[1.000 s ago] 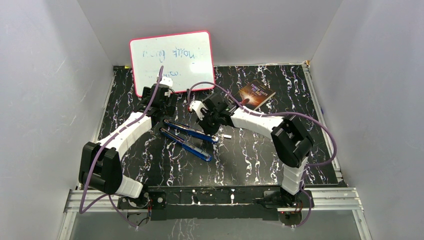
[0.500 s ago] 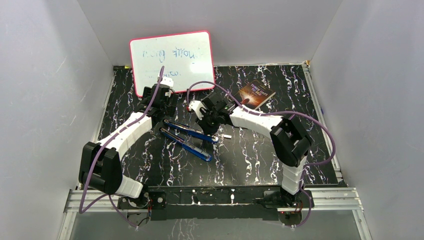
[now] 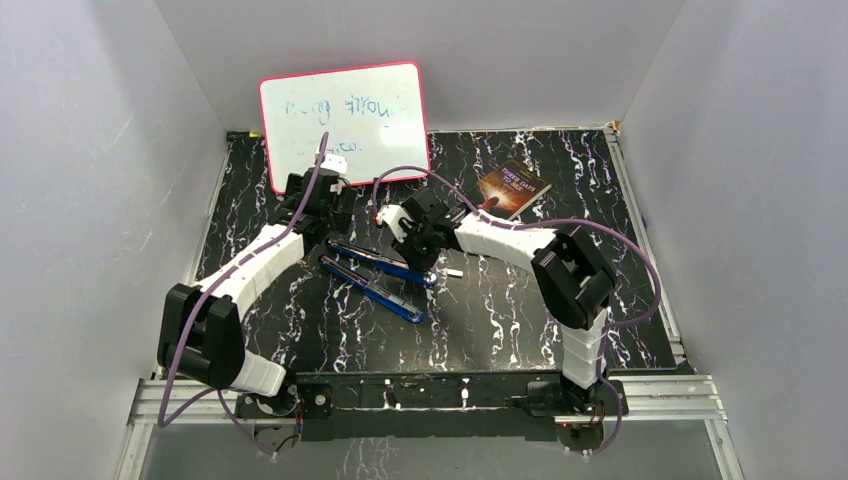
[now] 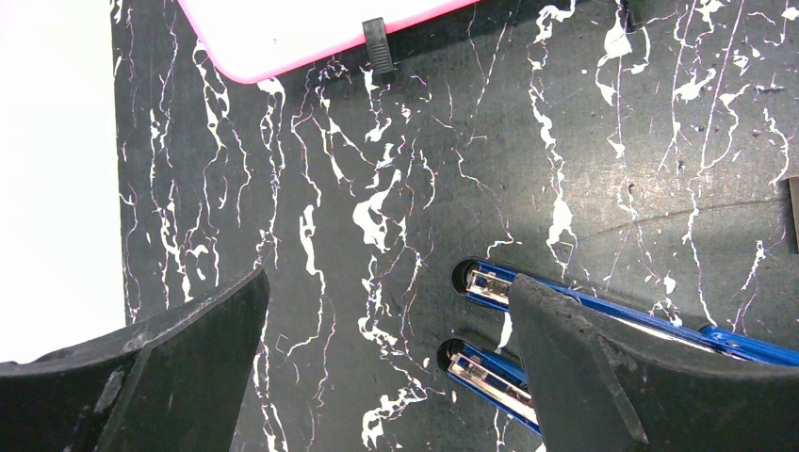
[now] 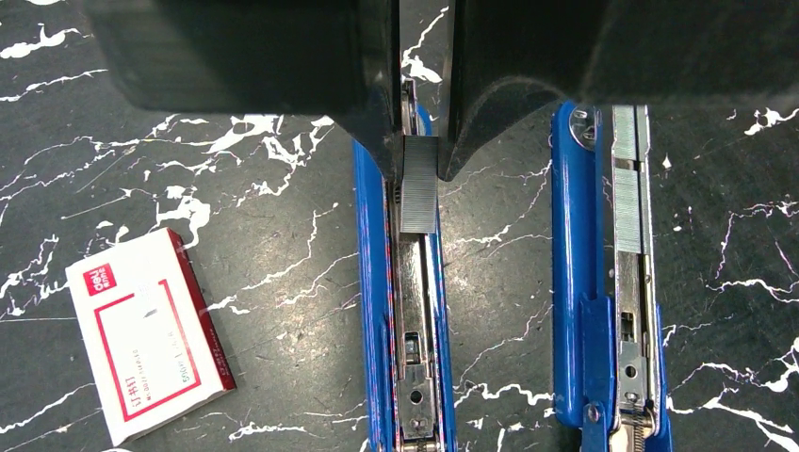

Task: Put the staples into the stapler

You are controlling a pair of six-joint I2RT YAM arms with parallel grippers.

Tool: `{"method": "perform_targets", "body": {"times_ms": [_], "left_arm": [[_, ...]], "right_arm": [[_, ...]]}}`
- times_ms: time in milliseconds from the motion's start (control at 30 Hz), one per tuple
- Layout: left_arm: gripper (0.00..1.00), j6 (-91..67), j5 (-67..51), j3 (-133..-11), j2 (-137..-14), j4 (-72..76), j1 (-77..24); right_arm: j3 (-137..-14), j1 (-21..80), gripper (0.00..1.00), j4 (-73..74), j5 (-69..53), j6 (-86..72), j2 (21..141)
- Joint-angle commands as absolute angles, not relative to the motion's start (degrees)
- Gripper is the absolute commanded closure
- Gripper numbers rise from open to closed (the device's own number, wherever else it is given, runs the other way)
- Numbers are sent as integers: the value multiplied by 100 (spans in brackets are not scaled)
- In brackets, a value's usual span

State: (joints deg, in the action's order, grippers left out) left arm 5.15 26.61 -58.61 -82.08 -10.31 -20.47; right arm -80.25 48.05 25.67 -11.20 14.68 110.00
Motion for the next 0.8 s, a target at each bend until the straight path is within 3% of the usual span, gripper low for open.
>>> {"method": "perform_targets", "body": {"times_ms": [0,767], "left_arm": [[2,570,2793,-5860,-8002,-1002,-2065],[2,568,2804,-5854,-7979,-999,-2075]], "right_arm": [[-8315,4788,97,2601,-1077,1356,11004],[-8142,4788,99,2250,-1049,888,10554]]}}
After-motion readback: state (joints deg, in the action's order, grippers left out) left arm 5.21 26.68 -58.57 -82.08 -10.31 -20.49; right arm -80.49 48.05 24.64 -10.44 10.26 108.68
